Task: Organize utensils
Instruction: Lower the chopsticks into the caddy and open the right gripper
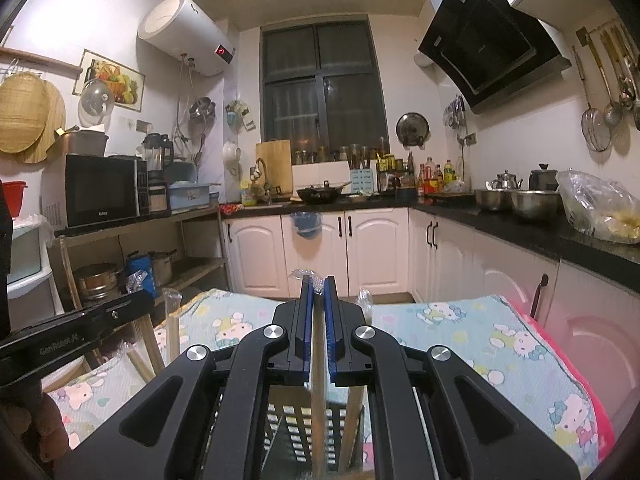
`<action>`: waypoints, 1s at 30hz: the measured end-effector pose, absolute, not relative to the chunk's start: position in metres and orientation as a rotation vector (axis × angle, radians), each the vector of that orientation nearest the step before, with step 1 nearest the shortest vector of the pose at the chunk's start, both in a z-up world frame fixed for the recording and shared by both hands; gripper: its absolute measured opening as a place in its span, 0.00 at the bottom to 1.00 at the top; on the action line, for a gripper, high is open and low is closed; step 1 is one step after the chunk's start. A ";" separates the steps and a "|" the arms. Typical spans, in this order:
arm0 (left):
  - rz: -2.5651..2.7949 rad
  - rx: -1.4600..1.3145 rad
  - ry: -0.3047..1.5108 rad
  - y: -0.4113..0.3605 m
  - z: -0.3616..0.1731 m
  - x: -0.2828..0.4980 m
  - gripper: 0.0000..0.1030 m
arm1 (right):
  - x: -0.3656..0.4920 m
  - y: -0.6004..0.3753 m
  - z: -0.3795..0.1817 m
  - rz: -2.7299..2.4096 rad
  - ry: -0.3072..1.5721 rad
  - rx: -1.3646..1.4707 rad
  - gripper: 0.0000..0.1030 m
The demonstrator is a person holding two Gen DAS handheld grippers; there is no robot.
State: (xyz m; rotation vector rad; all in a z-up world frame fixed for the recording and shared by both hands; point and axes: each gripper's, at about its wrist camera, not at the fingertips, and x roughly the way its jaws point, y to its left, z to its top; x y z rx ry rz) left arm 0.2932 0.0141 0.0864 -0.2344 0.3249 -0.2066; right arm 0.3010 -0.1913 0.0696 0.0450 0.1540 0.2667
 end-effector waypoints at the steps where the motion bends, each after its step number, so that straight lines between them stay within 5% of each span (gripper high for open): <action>1: -0.207 -0.235 0.326 0.015 0.086 0.292 0.01 | 0.301 -0.192 0.069 0.268 0.165 0.047 0.06; 13: -0.208 -0.221 0.353 0.016 0.083 0.287 0.02 | 0.289 -0.192 0.070 0.291 0.254 0.040 0.06; 17: -0.209 -0.205 0.390 0.016 0.080 0.287 0.13 | 0.286 -0.193 0.070 0.281 0.275 0.029 0.17; 30: -0.197 -0.204 0.436 0.022 0.080 0.275 0.31 | 0.275 -0.201 0.074 0.290 0.323 0.043 0.26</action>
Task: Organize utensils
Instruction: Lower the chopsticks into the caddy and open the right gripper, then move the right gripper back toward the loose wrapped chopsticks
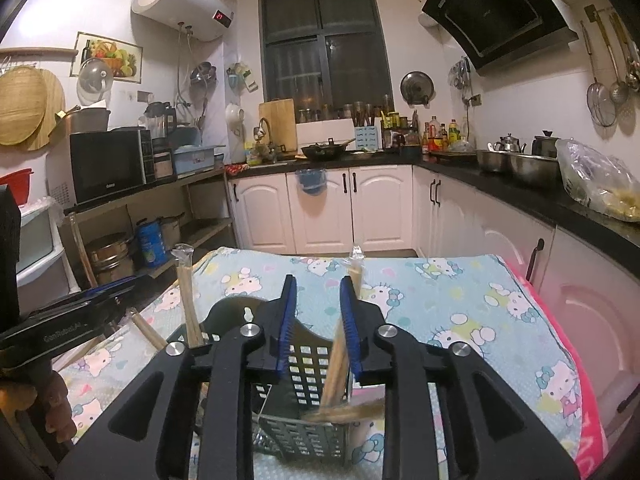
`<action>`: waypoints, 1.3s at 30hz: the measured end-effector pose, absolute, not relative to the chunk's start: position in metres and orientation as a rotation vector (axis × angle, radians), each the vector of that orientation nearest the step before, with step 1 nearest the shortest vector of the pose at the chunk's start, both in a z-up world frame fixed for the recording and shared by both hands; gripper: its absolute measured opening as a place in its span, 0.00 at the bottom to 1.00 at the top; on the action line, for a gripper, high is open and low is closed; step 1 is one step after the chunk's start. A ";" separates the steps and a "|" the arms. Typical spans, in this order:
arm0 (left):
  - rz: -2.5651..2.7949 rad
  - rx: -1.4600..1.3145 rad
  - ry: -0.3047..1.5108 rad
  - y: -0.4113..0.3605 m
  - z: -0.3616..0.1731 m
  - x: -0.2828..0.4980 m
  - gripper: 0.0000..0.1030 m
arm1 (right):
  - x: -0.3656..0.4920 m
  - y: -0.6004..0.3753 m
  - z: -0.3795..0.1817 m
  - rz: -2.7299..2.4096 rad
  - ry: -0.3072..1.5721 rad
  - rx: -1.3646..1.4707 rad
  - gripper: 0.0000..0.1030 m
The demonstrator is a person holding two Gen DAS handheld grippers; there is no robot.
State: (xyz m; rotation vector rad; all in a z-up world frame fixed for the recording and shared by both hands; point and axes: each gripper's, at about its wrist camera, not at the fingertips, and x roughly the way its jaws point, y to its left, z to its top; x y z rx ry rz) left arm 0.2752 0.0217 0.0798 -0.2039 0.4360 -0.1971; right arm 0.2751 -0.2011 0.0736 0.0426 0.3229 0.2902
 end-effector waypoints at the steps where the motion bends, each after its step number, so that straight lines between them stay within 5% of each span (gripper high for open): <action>1: -0.196 -0.205 0.441 0.023 0.079 0.274 0.32 | 0.274 -0.202 0.073 0.290 0.324 0.044 0.27; 18: -0.187 -0.251 0.444 0.033 0.084 0.243 0.71 | 0.236 -0.214 0.079 0.301 0.339 0.032 0.38; 30: -0.184 -0.278 0.440 0.037 0.081 0.214 0.87 | 0.209 -0.222 0.073 0.307 0.370 0.027 0.46; 39: -0.197 -0.277 0.453 0.036 0.076 0.200 0.89 | 0.191 -0.227 0.063 0.308 0.408 0.023 0.47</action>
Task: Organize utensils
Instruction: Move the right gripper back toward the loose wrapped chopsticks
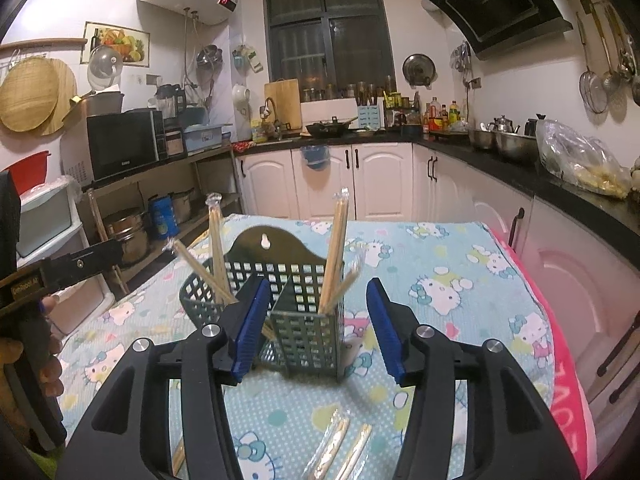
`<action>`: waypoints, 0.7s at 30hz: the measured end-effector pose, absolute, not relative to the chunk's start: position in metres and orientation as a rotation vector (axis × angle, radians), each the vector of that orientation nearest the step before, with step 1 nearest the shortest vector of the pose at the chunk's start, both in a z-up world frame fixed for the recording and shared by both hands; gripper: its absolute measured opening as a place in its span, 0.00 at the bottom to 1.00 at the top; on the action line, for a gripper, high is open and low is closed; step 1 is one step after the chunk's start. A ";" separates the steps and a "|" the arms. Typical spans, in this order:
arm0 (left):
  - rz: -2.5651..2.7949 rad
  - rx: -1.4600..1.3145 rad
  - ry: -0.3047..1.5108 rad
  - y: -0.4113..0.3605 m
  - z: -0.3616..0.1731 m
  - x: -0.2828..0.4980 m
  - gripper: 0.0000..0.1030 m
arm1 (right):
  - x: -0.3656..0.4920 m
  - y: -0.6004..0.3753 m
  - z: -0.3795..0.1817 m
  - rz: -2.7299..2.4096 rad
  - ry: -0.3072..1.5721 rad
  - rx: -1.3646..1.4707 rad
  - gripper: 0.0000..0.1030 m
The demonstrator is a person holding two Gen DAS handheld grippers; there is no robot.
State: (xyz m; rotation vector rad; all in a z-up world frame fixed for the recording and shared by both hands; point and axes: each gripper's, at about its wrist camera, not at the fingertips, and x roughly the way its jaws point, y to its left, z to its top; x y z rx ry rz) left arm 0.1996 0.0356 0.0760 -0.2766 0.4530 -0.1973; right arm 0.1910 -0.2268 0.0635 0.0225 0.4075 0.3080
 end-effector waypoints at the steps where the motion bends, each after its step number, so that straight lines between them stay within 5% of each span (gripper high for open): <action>1: -0.196 -0.275 0.455 0.035 0.075 0.198 0.89 | 0.189 -0.227 0.062 0.308 0.411 0.021 0.47; 21: -0.197 -0.244 0.541 0.024 0.041 0.174 0.89 | 0.167 -0.229 0.029 0.338 0.497 -0.012 0.49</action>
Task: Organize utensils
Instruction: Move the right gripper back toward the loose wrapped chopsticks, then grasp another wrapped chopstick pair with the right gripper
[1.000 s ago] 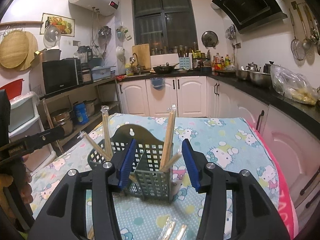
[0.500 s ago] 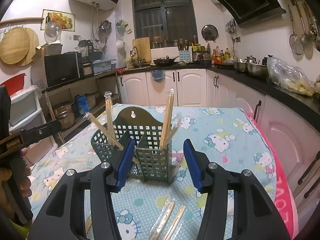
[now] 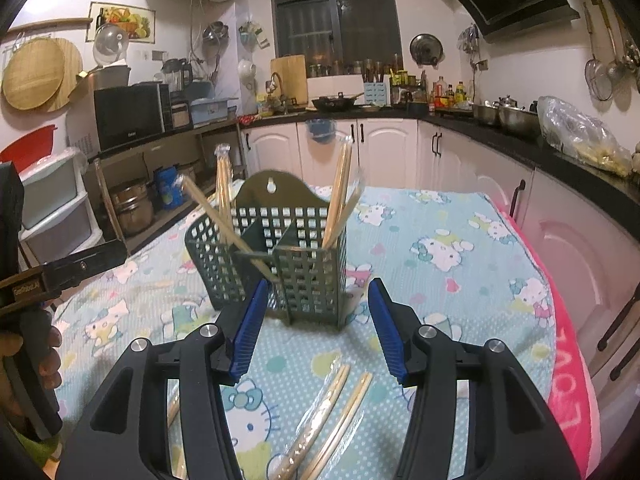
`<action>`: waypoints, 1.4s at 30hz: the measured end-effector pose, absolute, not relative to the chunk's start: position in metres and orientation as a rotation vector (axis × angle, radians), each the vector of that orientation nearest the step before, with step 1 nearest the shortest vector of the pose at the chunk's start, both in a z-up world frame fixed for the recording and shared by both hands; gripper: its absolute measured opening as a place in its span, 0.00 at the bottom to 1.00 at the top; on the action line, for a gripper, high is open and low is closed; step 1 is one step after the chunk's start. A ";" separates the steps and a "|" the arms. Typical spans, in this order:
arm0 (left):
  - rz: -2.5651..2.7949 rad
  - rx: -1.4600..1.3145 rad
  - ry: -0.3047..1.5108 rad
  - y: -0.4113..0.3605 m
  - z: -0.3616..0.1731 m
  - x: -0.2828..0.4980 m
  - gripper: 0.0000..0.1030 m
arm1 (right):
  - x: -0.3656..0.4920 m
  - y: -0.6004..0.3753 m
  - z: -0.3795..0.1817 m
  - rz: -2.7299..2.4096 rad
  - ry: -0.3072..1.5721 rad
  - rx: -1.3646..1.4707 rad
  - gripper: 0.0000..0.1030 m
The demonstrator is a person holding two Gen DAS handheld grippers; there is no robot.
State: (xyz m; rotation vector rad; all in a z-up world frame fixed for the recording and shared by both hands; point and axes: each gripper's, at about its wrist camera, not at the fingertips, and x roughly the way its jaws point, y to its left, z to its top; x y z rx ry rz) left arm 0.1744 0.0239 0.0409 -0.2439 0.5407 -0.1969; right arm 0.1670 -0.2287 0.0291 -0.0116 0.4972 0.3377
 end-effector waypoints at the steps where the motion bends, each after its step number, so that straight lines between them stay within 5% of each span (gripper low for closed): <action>1: -0.197 -0.241 0.546 0.023 0.039 0.173 0.89 | 0.166 -0.228 0.027 0.340 0.502 -0.013 0.49; 28: -0.189 -0.194 0.696 0.015 -0.008 0.153 0.87 | 0.157 -0.225 -0.012 0.389 0.641 -0.048 0.50; 34: -0.215 -0.203 0.772 0.013 -0.023 0.156 0.69 | 0.162 -0.221 -0.023 0.399 0.704 -0.068 0.50; 39: -0.260 -0.227 0.845 0.010 -0.040 0.164 0.33 | 0.169 -0.219 -0.030 0.406 0.743 -0.066 0.50; 42: -0.288 -0.245 0.879 0.006 -0.048 0.169 0.26 | 0.177 -0.218 -0.034 0.408 0.779 -0.066 0.50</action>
